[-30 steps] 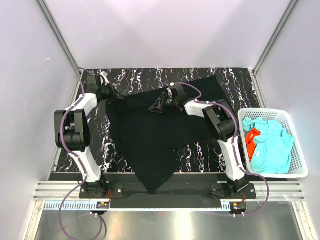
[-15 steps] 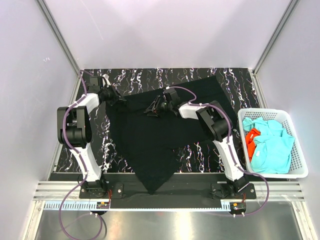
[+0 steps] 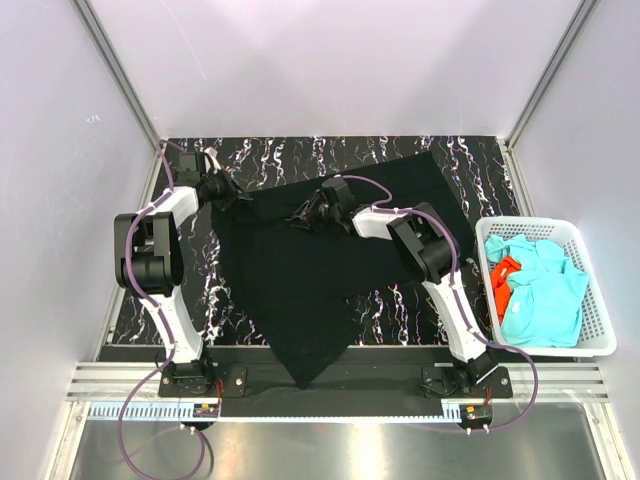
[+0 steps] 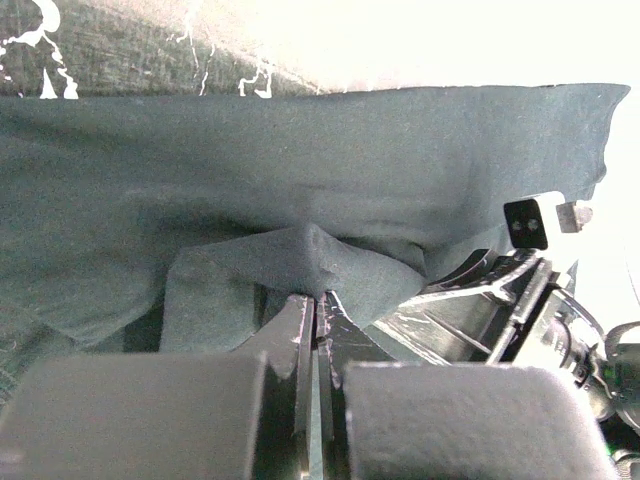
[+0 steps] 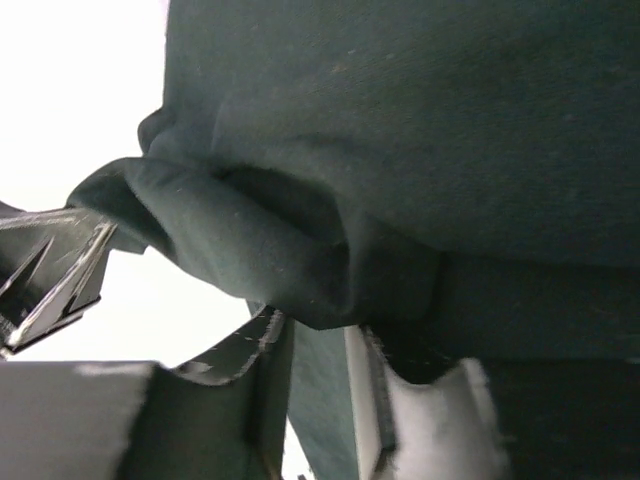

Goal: Fold and stack the t-shirts
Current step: Fold the tshirt

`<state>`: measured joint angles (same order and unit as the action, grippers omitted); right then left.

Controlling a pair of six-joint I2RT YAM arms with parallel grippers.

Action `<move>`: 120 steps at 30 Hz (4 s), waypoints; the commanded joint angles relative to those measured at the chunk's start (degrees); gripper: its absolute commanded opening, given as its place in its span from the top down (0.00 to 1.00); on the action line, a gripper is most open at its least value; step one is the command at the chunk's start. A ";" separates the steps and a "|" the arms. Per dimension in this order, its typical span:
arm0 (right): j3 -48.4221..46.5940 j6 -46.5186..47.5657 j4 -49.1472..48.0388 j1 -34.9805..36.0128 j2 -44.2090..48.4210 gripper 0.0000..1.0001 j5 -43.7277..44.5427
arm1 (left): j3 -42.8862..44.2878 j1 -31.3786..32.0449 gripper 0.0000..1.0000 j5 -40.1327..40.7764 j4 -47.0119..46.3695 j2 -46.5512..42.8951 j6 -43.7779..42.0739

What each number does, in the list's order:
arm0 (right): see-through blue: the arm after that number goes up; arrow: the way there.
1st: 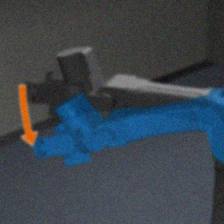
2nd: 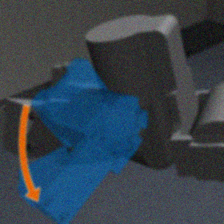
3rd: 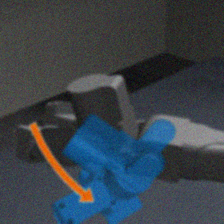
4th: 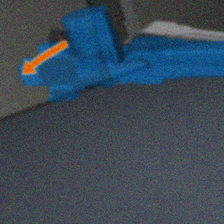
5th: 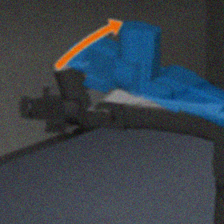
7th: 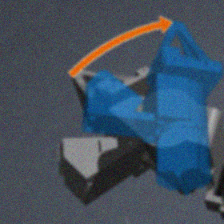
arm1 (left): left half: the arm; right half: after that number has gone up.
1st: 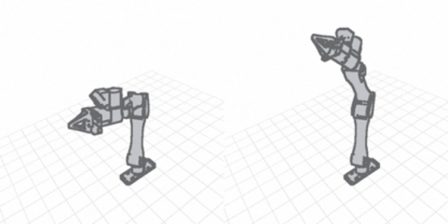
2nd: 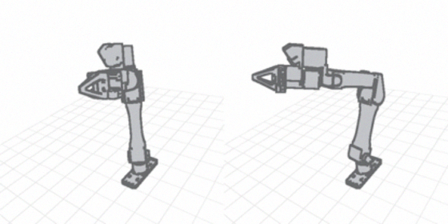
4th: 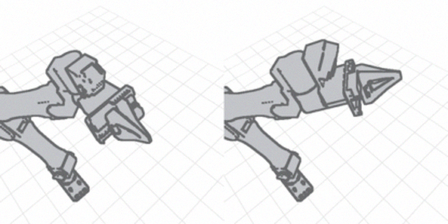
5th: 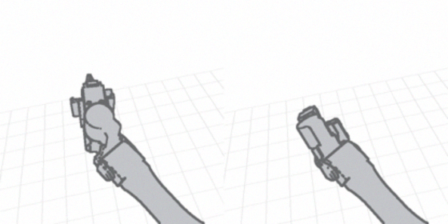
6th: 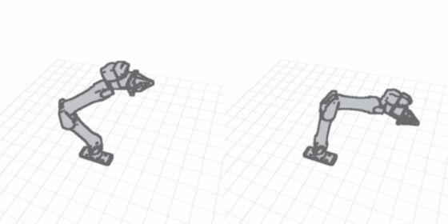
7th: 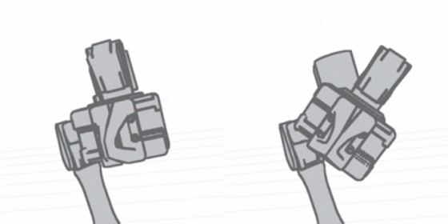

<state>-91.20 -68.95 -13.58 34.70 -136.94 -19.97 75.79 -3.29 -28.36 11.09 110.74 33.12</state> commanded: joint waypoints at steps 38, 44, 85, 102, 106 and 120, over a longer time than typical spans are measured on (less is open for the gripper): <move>-11.81 27.20 30.70 -9.03 1.33 0.99 -37.07 | -28.77 0.83 0.99 -8.12 5.95 -27.86 3.53; -10.76 28.17 34.23 -9.83 0.98 0.99 -38.56 | -30.44 1.53 0.98 -8.38 6.48 -27.94 4.40; -10.05 44.78 56.56 -8.51 9.15 0.50 -19.85 | 3.04 -6.20 0.52 2.17 -1.34 1.67 1.24; -7.68 43.64 54.45 -8.59 9.06 0.50 -19.41 | 3.84 -7.08 0.48 7.09 2.62 3.16 0.27; -7.77 43.20 54.28 -8.51 9.06 0.50 -18.88 | 6.55 -6.99 0.53 6.12 2.53 6.24 0.45; -2.94 36.96 54.19 -10.88 8.10 0.55 -4.30 | 6.66 -10.68 1.00 7.52 2.62 3.26 -3.50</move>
<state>-95.00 -30.04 41.34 24.86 -128.42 -30.22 83.05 -12.23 -23.05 15.00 119.72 31.99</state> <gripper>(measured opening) 0.447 0.013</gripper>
